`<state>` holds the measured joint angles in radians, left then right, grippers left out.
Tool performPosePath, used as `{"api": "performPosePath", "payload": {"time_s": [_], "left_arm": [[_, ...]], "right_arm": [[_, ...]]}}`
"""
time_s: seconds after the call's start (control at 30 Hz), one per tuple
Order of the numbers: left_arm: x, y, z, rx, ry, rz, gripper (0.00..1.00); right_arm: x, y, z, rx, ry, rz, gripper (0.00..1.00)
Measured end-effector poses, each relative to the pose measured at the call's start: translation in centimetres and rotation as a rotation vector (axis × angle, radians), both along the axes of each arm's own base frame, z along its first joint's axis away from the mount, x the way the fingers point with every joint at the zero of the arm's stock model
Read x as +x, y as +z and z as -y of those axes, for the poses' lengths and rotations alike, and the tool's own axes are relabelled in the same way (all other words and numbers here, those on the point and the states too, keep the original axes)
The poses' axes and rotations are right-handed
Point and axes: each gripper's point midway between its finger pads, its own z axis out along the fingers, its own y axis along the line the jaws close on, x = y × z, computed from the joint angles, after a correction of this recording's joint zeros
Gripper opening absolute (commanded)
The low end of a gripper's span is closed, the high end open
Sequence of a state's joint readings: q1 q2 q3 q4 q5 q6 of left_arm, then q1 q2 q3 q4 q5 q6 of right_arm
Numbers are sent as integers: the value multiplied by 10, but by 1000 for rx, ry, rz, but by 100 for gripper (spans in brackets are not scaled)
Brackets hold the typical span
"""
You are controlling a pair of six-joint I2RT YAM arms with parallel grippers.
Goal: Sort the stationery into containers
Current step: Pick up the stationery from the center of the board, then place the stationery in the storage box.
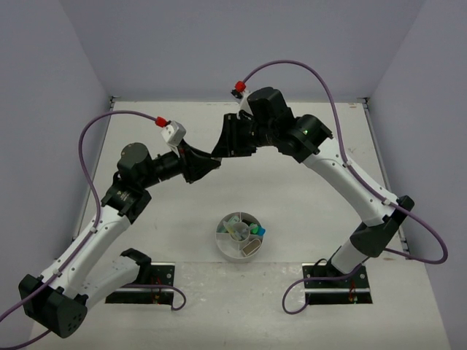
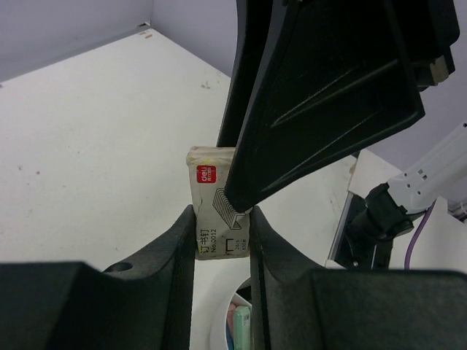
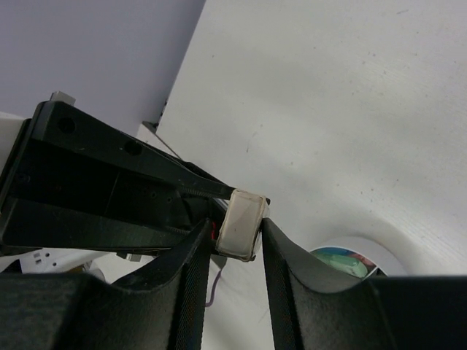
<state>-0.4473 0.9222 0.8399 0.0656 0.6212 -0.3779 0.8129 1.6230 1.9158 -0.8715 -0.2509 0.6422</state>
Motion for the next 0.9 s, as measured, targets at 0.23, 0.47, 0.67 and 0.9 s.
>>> {"api": "performPosePath", "payload": {"time_s": [0.23, 0.47, 0.67, 0.9], "left_arm": [[-2, 2, 1, 0, -11, -5, 43], [-4, 8, -1, 6, -8, -1, 100], [3, 19, -18, 96, 95, 3, 100], [23, 55, -98, 92, 609, -66, 100]], "right_arm": [[-2, -8, 1, -11, 18, -17, 0], [-15, -13, 6, 8, 65, 16, 0], [-23, -9, 27, 17, 70, 159, 0], [-56, -38, 44, -14, 177, 267, 0]]}}
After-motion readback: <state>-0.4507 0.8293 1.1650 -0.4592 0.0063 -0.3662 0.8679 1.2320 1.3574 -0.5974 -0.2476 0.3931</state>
